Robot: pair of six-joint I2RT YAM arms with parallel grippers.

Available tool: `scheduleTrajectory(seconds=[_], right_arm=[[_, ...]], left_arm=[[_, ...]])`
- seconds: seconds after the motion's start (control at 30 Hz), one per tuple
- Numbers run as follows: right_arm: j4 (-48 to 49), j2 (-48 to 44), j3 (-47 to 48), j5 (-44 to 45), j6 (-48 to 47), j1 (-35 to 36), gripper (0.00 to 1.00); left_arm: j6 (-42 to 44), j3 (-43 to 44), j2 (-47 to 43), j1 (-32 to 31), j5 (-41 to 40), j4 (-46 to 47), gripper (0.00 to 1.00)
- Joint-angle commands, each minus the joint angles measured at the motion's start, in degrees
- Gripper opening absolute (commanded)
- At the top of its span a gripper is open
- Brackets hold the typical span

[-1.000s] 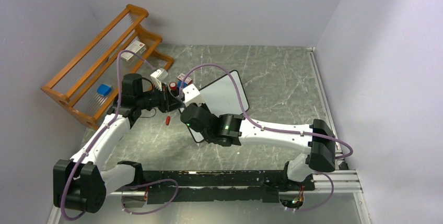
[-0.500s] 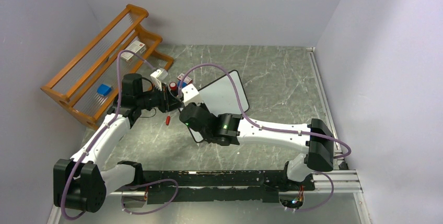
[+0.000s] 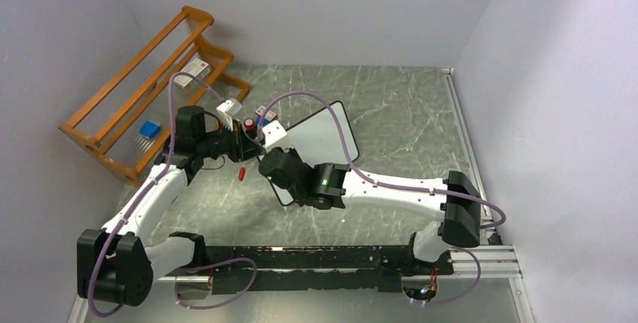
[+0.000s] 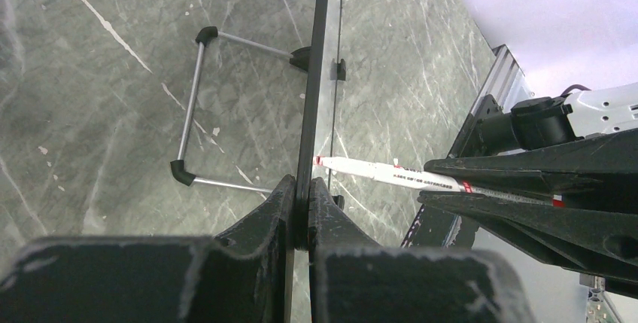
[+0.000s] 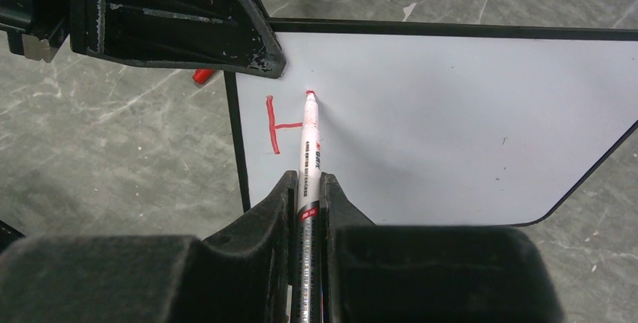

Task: Write a sentence on the whiteboard

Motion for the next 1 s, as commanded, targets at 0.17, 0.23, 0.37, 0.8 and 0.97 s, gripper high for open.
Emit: scheduleTrajectory(seconds=[0.17, 0.23, 0.37, 0.8, 0.97], right_arm=[[-2.16, 0.46, -0.62, -0.79, 2.05, -0.59, 0.0], [-2.42, 0.39, -0.8, -0.88, 2.27, -0.61, 0.0], [-2.84, 0.44, -1.15, -1.18, 2.7, -0.61, 0.0], [-4.04, -0.1, -2.38, -1.63, 3.81, -0.56, 0.0], [-4.33, -0.22, -2.88, -1.89, 4.5, -0.56, 0.0]], left_arm=[[0.43, -0.79, 0.57, 0.34, -0.6, 0.17, 0.05], [0.4, -0.79, 0.68, 0.31, -0.65, 0.17, 0.05], [0.41, -0.79, 0.62, 0.31, -0.65, 0.17, 0.05], [0.39, -0.86, 0.72, 0.31, -0.72, 0.28, 0.05], [0.29, -0.87, 0.72, 0.31, -0.65, 0.28, 0.05]])
